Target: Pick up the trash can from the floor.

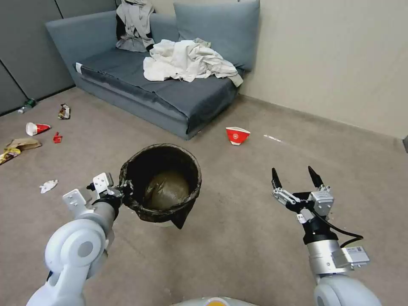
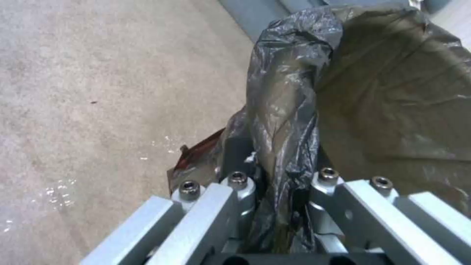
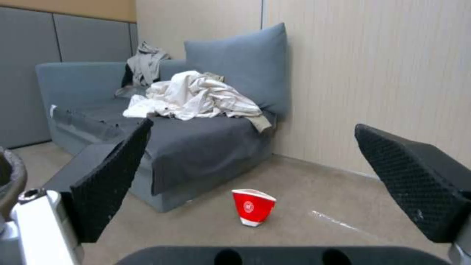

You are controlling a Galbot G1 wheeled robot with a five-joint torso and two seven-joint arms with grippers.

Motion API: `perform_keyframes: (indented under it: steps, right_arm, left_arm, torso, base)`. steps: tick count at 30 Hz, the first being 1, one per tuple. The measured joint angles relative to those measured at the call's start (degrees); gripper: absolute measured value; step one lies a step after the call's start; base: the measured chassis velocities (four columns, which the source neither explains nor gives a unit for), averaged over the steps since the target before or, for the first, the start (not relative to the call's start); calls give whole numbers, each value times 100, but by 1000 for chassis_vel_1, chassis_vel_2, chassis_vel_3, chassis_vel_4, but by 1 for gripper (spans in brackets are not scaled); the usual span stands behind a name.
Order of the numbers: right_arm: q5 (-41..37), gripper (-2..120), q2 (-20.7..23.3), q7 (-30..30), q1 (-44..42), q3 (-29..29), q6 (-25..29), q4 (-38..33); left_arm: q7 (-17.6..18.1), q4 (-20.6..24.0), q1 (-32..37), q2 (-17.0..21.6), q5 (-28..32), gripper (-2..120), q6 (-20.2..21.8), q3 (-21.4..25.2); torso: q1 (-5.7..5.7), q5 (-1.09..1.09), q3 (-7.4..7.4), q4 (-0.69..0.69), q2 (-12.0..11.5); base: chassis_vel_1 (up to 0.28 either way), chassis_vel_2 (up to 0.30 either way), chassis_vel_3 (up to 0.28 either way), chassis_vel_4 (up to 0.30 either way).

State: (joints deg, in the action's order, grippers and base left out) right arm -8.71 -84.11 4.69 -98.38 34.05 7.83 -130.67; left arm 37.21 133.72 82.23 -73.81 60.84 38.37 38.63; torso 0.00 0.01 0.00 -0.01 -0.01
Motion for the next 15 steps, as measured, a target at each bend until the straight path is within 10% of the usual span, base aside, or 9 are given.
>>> perform_keyframes:
  steps: [15]
  right_arm:
    - [-53, 100, 129, -8, -65, 6, -31, -20]
  left_arm:
    - [-11, 35, 70, -23, 72, 6, 8, 51]
  torso:
    - [0, -1, 0, 0, 0]
  base:
    - [0, 0, 0, 0]
